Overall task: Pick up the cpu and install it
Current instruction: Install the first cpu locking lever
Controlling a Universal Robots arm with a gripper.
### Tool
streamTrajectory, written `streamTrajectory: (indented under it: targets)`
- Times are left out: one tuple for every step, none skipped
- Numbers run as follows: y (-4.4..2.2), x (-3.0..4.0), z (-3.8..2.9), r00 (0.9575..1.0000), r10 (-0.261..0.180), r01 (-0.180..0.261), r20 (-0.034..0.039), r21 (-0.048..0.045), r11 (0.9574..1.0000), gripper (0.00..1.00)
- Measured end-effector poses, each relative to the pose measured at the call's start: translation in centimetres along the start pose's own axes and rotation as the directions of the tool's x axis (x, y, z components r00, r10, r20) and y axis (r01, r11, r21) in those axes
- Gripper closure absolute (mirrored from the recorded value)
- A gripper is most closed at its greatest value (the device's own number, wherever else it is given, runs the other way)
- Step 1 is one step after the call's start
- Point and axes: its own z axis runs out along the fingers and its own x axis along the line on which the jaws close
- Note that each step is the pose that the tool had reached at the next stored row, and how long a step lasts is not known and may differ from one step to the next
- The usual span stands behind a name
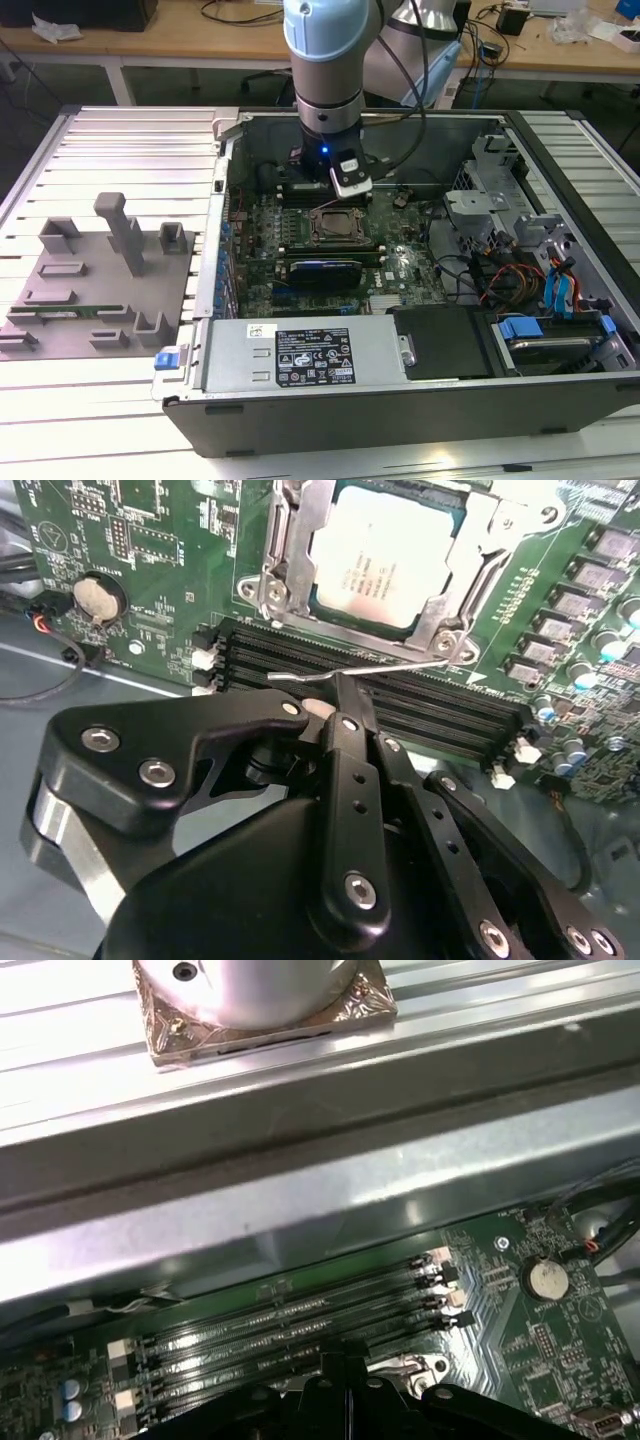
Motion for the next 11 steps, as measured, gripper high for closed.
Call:
streamTrajectory:
  targets:
    - [0.02, 0.01, 0.07, 1.0000, 0.001, -0.001, 0.0003, -0.0001, 1.0000, 0.89]
    - [0.02, 0.00, 0.19, 1.0000, 0.004, -0.004, 0.0010, 0.0004, 1.0000, 0.89]
    - [0.01, -0.01, 0.28, 1.0000, 0.006, -0.006, 0.0019, 0.0011, 1.0000, 0.89]
    - [-0.01, -0.02, 0.40, 0.9999, 0.010, -0.010, 0.0031, 0.0019, 1.0000, 0.89]
    - [-0.03, -0.04, 0.53, 0.9999, 0.013, -0.013, 0.0044, 0.0031, 0.9999, 0.89]
    - [-0.05, -0.07, 0.61, 0.9999, 0.016, -0.016, 0.0055, 0.0041, 0.9999, 0.89]
    - [-0.06, -0.13, 0.75, 0.9997, 0.021, -0.021, 0.0074, 0.0061, 0.9998, 0.89]
    - [-0.07, -0.18, 0.82, 0.9997, 0.024, -0.024, 0.0086, 0.0073, 0.9997, 0.89]
    - [-0.07, -0.23, 0.88, 0.9996, 0.028, -0.028, 0.0099, 0.0084, 0.9996, 0.89]
    - [-0.06, -0.28, 0.92, 0.9994, 0.033, -0.033, 0.0116, 0.0102, 0.9994, 0.89]
    - [-0.06, -0.31, 0.94, 0.9993, 0.036, -0.036, 0.0130, 0.0112, 0.9993, 0.89]
